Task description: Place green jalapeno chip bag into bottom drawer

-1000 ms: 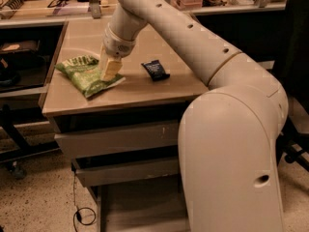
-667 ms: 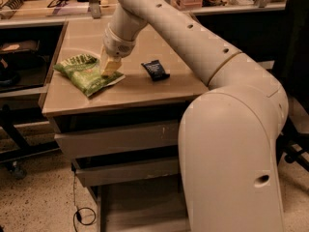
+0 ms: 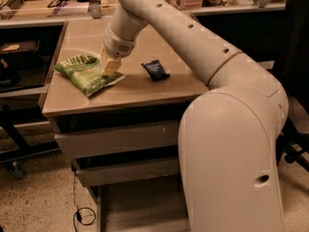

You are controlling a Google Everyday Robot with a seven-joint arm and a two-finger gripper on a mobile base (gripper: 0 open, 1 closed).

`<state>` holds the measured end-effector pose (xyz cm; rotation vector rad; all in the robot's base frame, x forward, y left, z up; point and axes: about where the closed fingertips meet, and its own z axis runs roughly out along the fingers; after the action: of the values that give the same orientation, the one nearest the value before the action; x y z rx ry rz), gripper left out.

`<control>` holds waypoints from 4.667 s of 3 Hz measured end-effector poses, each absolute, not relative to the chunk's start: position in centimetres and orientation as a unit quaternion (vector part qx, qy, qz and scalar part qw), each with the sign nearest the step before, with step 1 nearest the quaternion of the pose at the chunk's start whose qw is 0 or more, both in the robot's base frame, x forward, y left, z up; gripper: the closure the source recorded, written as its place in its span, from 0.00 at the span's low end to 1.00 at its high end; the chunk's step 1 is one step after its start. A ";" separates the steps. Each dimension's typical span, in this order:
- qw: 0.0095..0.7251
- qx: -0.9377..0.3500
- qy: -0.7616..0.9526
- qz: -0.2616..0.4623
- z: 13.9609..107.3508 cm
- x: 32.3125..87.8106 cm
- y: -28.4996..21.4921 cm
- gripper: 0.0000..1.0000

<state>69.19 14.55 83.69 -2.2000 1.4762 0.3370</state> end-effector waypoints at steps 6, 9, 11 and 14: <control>0.225 -0.806 0.532 0.130 81.3 70.5 15.5 0.00; 0.220 -0.809 0.530 0.130 80.7 70.7 15.6 0.65; 0.220 -0.809 0.530 0.130 80.7 70.7 15.7 1.00; 0.220 -0.809 0.530 0.130 82.5 70.1 15.6 1.00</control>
Offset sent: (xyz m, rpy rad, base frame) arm 0.0000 0.0000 0.0000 0.0000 0.0000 0.0000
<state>70.12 15.56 82.46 -2.2371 1.4647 0.3588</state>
